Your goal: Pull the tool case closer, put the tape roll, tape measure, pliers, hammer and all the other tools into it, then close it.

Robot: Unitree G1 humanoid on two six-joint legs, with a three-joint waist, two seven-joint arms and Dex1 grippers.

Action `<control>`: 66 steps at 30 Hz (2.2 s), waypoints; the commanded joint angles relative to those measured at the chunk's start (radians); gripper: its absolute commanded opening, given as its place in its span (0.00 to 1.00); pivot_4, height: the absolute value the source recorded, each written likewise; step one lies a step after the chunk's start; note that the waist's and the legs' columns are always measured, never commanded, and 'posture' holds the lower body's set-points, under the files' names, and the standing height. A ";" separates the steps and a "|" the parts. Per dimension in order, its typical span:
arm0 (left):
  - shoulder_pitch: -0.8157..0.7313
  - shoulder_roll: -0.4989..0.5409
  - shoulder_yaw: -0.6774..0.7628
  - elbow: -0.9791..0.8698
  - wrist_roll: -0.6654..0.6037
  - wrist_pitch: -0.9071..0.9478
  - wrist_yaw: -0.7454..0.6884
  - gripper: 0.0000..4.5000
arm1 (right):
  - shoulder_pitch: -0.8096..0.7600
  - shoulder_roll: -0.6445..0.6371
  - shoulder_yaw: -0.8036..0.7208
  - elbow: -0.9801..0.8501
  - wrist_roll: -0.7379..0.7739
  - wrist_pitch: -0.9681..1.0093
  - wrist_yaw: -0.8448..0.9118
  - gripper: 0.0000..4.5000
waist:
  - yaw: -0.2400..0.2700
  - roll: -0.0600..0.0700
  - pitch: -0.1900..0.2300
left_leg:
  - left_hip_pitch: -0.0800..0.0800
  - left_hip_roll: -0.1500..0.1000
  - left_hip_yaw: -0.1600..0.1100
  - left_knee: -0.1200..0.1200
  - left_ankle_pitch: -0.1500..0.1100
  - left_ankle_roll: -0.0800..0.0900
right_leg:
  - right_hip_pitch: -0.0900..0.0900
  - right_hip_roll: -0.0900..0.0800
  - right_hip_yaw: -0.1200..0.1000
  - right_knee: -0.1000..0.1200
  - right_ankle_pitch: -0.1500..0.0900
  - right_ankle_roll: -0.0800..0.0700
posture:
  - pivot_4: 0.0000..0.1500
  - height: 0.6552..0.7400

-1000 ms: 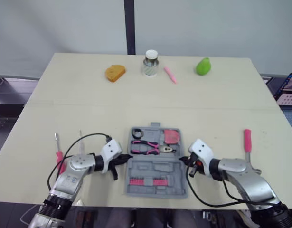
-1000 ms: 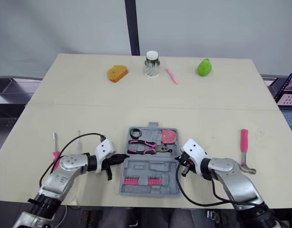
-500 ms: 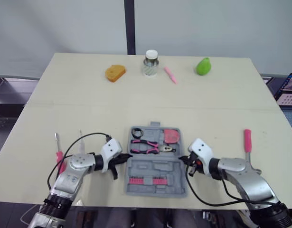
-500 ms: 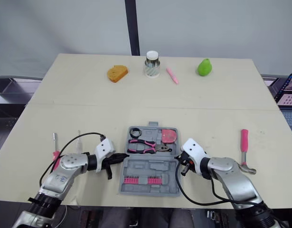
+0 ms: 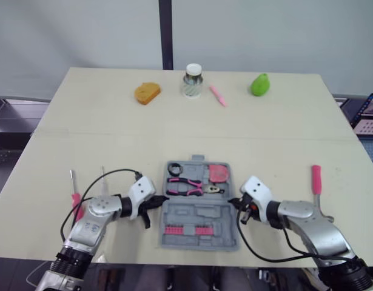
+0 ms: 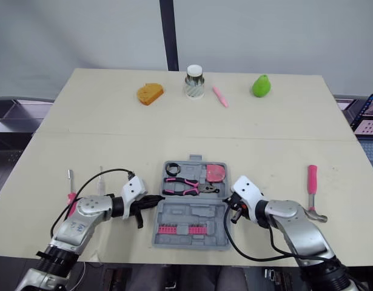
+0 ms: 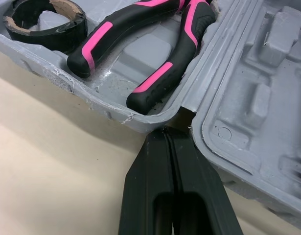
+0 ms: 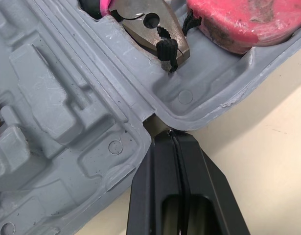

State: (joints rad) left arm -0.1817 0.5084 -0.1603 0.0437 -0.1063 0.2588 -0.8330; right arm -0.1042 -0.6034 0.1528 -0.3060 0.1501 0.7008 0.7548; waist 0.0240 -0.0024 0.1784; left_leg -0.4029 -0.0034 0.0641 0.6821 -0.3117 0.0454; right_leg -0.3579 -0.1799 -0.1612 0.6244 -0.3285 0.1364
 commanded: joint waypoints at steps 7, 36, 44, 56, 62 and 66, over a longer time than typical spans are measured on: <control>0.026 0.036 0.014 -0.020 0.006 -0.005 0.003 0.01 | 0.026 -0.015 -0.008 -0.040 0.030 -0.039 0.020 0.01 | -0.001 0.000 0.000 | 0.000 0.000 0.000 0.000 0.000 0.000 | 0.000 0.000 0.000 0.000 0.000 0.000 | 1.00 0.47; 0.514 0.192 0.584 -0.387 -0.454 -0.023 -0.305 0.01 | 0.528 -0.202 -0.419 -0.316 0.264 -0.246 0.230 0.01 | 0.003 0.000 0.000 | 0.000 0.001 -0.001 -0.002 -0.002 0.000 | 0.002 0.000 0.000 -0.005 0.000 0.000 | 1.00 0.47; 0.648 0.088 0.590 -0.320 -0.382 -0.199 -0.272 0.01 | 0.593 -0.183 -0.406 -0.263 0.231 -0.276 0.198 0.01 | 0.004 0.000 0.000 | 0.000 0.001 0.000 -0.001 -0.002 0.000 | 0.002 0.000 0.000 -0.005 0.000 0.000 | 1.00 0.47; 0.694 0.066 0.588 -0.289 -0.375 -0.230 -0.218 0.76 | 0.569 -0.179 -0.401 -0.254 0.244 -0.245 0.179 0.74 | 0.004 0.000 0.000 | 0.000 0.002 0.000 -0.001 -0.003 0.000 | 0.002 0.000 0.000 -0.009 0.000 0.000 | 1.00 0.47; 0.685 0.067 0.570 -0.301 -0.385 -0.222 -0.211 0.99 | 0.559 -0.178 -0.403 -0.250 0.245 -0.244 0.178 0.98 | 0.004 0.000 0.000 | 0.000 0.002 0.000 -0.001 -0.003 0.000 | 0.002 0.000 0.000 -0.008 0.000 0.000 | 1.00 0.47; 0.678 0.060 0.543 -0.346 -0.390 -0.204 -0.190 0.99 | 0.564 -0.166 -0.426 -0.244 0.250 -0.271 0.180 0.98 | 0.005 0.000 0.000 | 0.000 0.002 0.000 -0.001 -0.003 0.000 | 0.001 0.000 0.000 -0.008 0.000 0.000 | 1.00 0.47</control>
State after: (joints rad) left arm 0.4940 0.5739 0.3893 -0.2486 -0.4710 0.0487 -1.0350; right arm 0.4534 -0.7795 -0.2434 -0.5465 0.3837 0.4556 0.9401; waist 0.0288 -0.0027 0.1785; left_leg -0.4027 -0.0019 0.0639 0.6810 -0.3150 0.0457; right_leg -0.3562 -0.1801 -0.1608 0.6168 -0.3286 0.1363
